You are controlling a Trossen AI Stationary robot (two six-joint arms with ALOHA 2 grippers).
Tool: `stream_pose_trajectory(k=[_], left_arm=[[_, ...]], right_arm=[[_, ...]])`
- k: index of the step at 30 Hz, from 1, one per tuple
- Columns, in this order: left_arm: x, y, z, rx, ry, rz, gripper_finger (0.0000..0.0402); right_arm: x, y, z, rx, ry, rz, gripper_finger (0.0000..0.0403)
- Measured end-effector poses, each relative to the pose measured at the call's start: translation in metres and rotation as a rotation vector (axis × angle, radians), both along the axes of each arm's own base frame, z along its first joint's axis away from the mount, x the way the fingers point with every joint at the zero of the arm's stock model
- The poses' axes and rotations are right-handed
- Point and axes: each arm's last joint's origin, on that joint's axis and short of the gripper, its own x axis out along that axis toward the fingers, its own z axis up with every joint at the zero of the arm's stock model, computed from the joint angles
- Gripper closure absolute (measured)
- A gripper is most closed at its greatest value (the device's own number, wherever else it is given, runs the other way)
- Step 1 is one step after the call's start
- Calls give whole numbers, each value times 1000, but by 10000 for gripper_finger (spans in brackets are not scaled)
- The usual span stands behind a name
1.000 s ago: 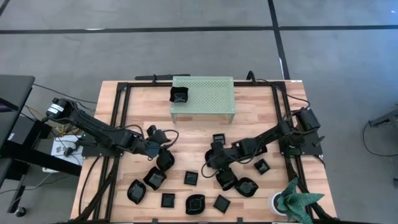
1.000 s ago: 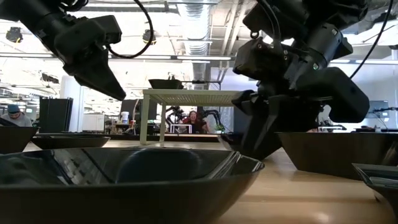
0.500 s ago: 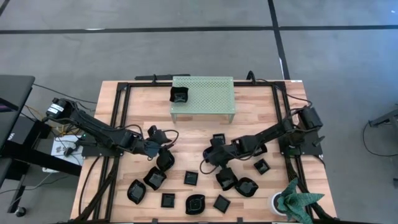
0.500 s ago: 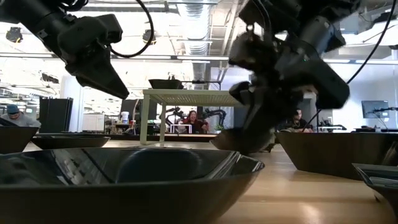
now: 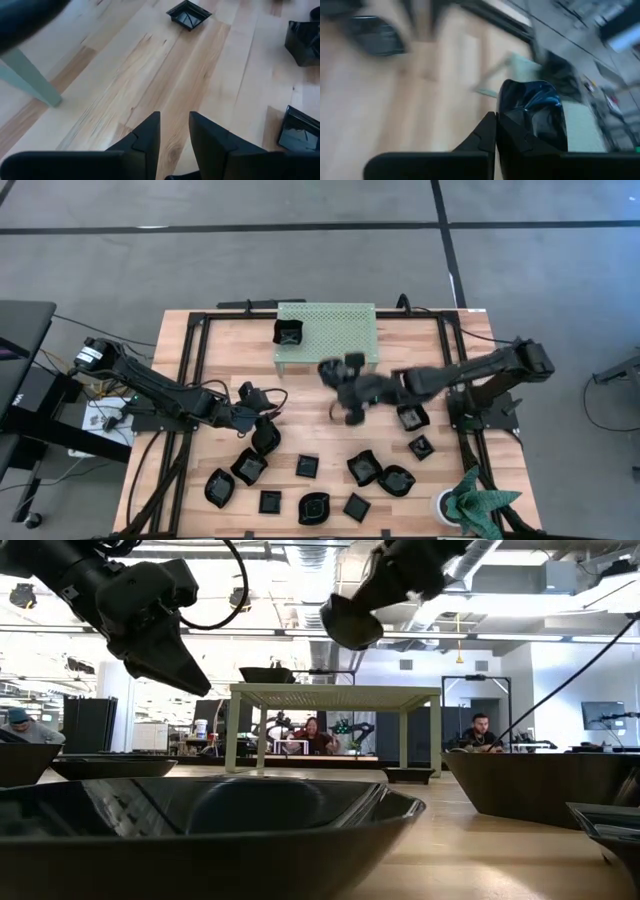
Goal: Pick & Place Mini shaped plates
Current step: Put the leaf-shaped plate on the shelf, then put the square plate on the shelf
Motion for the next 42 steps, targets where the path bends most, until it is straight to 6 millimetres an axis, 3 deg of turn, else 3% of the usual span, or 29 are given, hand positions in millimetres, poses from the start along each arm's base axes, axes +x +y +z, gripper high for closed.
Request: stream_pose_trajectory(k=[4, 8, 16, 22, 33, 42], left_arm=[[0, 0, 1, -3, -7, 0, 298], [1, 0, 1, -6, -14, 0, 298], [1, 0, 1, -8, -20, 0, 298], [2, -1, 2, -9, -24, 0, 298], [2, -1, 2, -12, -31, 0, 298], [3, -1, 3, -17, -43, 0, 298]], right_arm=[[7, -43, -1, 24, -55, -132, 396], [18, -72, -15, 28, -45, -129, 400], [30, -92, -38, -77, 28, -102, 399], [33, -98, -43, -79, 26, -117, 387], [33, -90, -36, -92, -1, -110, 295], [15, -29, 16, -110, 23, 13, 269]])
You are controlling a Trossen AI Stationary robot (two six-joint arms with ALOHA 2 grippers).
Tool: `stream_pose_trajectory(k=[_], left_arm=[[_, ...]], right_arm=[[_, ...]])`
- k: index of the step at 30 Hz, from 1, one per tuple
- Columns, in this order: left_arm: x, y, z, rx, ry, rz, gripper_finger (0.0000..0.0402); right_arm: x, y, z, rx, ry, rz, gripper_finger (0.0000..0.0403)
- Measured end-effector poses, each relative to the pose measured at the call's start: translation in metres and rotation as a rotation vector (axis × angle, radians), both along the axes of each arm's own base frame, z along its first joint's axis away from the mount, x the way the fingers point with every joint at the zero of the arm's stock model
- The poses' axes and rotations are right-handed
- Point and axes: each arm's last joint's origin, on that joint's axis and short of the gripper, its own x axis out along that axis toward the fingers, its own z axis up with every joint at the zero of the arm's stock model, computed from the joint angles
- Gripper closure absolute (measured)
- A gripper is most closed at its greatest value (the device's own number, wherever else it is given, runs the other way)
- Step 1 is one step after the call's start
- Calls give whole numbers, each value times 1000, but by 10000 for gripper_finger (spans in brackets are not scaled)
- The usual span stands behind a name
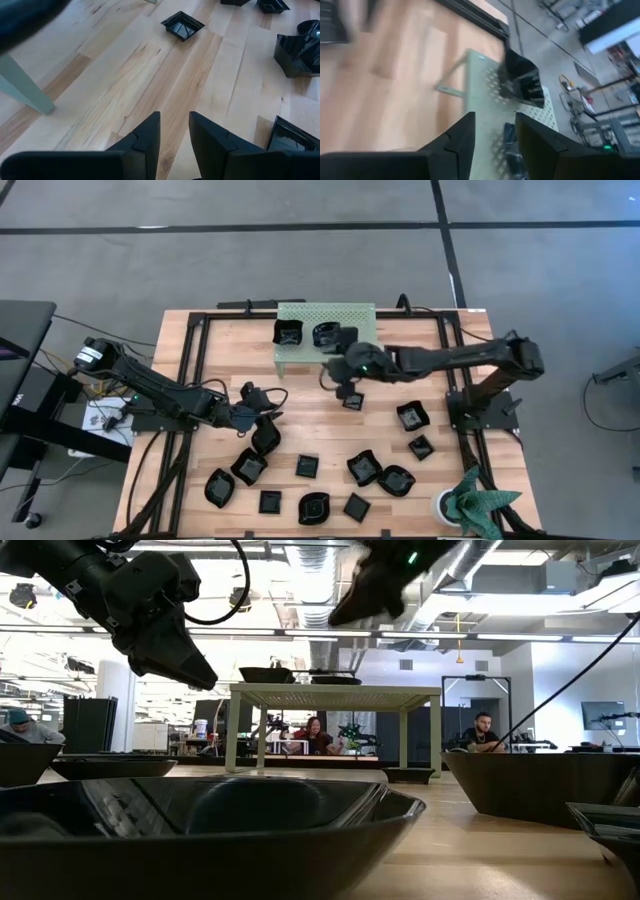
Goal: Pick & Place Mini shaped plates
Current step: Put the square plate on the shelf
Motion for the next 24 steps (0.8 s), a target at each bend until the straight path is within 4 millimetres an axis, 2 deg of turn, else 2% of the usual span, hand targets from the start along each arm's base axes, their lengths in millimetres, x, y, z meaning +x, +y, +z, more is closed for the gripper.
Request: stream_pose_trajectory(k=[4, 7, 9, 11, 14, 17, 21, 24], left_arm=[[0, 0, 0, -2, -4, 0, 298], [0, 0, 0, -2, -5, 0, 298], [0, 0, 0, -2, -5, 0, 298], [0, 0, 1, -3, -7, 0, 298], [1, 0, 1, -4, -10, 0, 298], [1, 0, 1, -5, -12, 0, 298], [1, 0, 1, -8, -19, 0, 298], [1, -1, 2, -9, -21, 0, 298]], right_arm=[[-25, 32, 23, -54, 5, 13, 271], [-51, 47, 40, -105, -7, -40, 272], [-71, 51, 45, -41, -22, -66, 271], [-89, 51, 40, 87, -24, -73, 269], [-107, 48, 15, 240, 3, -93, 269], [-115, 46, -19, 311, -18, -141, 270], [-112, 49, -65, 435, -20, -104, 268], [-104, 54, -92, 523, -7, -67, 269]])
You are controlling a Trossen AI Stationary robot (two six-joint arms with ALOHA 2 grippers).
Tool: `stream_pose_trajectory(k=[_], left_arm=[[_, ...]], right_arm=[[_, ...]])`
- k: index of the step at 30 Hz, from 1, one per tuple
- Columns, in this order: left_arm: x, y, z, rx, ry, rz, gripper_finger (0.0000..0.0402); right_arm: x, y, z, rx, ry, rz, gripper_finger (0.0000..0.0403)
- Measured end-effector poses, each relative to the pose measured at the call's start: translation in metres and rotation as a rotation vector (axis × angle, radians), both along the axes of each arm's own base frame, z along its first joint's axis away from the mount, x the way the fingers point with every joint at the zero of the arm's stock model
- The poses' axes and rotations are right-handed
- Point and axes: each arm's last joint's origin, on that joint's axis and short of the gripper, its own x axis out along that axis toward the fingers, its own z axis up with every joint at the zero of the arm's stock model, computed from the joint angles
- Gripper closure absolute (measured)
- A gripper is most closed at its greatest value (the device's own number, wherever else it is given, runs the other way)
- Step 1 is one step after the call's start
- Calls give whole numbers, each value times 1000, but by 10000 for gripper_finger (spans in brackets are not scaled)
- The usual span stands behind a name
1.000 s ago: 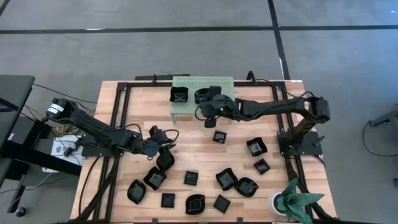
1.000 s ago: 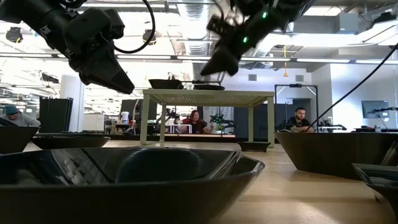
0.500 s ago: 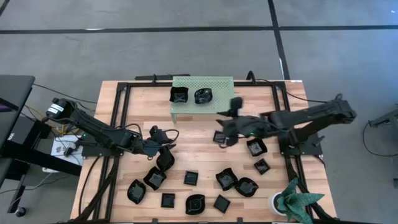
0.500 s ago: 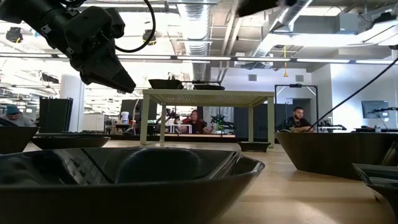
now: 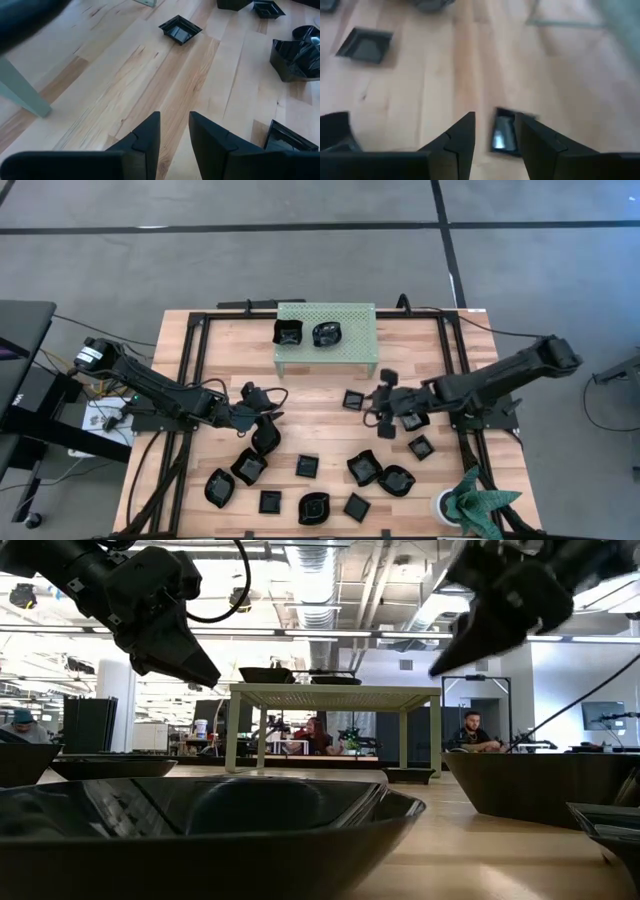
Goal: Pick & Place Mini shaped plates
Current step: Put the square plate on the shelf
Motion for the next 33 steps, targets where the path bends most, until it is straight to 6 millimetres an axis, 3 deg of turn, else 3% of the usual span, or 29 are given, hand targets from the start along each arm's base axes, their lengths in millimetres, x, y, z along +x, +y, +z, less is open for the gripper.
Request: stream_pose_trajectory(k=[12, 25, 29, 33], left_arm=[[1, 0, 2, -8, -21, 0, 298], [2, -1, 2, -10, -26, 0, 298], [2, -1, 2, -10, -26, 0, 298], [2, -1, 2, -10, -26, 0, 298]], right_arm=[[32, 4, -64, -8, 164, -12, 273], [57, -18, -85, -71, 273, -49, 279], [61, -21, -84, -70, 275, -52, 314], [63, -21, -79, -87, 292, -43, 375]])
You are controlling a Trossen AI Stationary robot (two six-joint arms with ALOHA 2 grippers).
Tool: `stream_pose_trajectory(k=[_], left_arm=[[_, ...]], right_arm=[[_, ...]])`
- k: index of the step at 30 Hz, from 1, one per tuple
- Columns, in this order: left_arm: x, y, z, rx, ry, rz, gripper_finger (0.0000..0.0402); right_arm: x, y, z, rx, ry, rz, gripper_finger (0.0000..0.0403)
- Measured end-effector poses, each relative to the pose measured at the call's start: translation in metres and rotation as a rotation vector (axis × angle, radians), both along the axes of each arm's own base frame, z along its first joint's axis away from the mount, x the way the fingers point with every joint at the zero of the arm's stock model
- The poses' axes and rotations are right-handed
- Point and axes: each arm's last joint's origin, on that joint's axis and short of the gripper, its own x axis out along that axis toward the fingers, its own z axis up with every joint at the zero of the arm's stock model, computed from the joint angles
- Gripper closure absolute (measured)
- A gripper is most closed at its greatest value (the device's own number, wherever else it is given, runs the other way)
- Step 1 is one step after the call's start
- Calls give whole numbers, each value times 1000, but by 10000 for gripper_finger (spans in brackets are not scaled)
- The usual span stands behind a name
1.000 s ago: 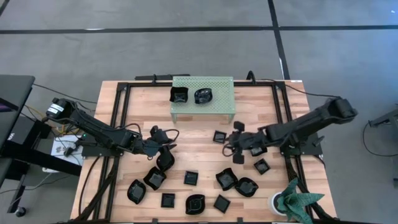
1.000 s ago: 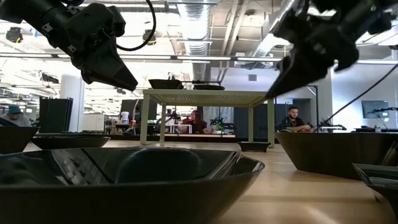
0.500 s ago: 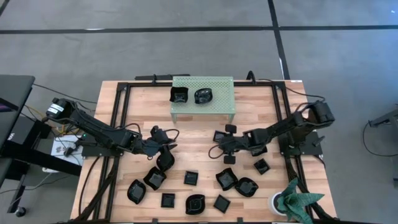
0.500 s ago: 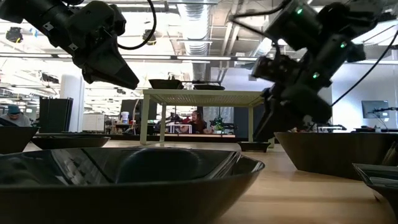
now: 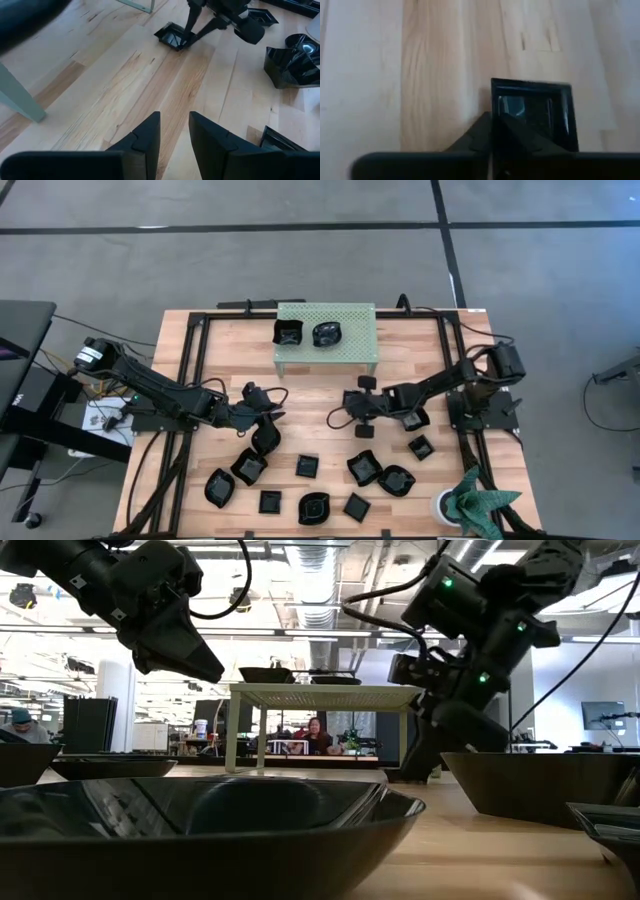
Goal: Pick & Place Mini shaped plates
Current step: Put the square plate on the shelf
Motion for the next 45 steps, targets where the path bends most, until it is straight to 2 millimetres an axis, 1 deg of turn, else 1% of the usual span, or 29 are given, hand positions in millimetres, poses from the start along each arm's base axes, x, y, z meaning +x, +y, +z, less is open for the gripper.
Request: stream_pose_trajectory(k=[2, 5, 7, 10, 13, 16, 18, 21, 24, 26, 29, 35, 40, 45], left_arm=[[0, 0, 0, 0, 0, 0, 298], [0, 0, 0, 0, 0, 0, 298], [0, 0, 0, 0, 0, 0, 298], [0, 0, 0, 0, 0, 0, 298], [0, 0, 0, -1, -1, 0, 298], [0, 0, 0, -1, -3, 0, 298], [0, 0, 1, -3, -8, 0, 298], [1, 0, 1, -5, -12, 0, 298], [1, 0, 1, -6, -16, 0, 298], [1, -1, 1, -8, -19, -1, 298], [1, 0, 1, -8, -19, 0, 298], [1, 0, 2, -8, -19, 0, 298], [1, 0, 2, -8, -19, 0, 298], [1, -1, 2, -8, -19, -1, 298]], right_arm=[[2, 0, 6, -13, 15, 3, 394], [0, 0, 17, -17, 73, 5, 391], [0, 2, 29, -14, 84, 9, 392], [2, 6, 57, -8, 53, 17, 400], [-2, 11, 89, -26, 9, 0, 395], [-8, 16, 127, -97, -79, -19, 399], [-14, 16, 149, -170, -144, -18, 400], [-25, 10, 171, -295, -195, -27, 398], [-33, -5, 184, -366, -206, -59, 400], [-35, -17, 186, -378, -190, -76, 401], [-33, -36, 183, -380, -151, -83, 401], [-20, -68, 162, -359, -32, -78, 402], [-8, -85, 138, -359, 78, -77, 402], [0, -94, 123, -358, 123, -97, 400]])
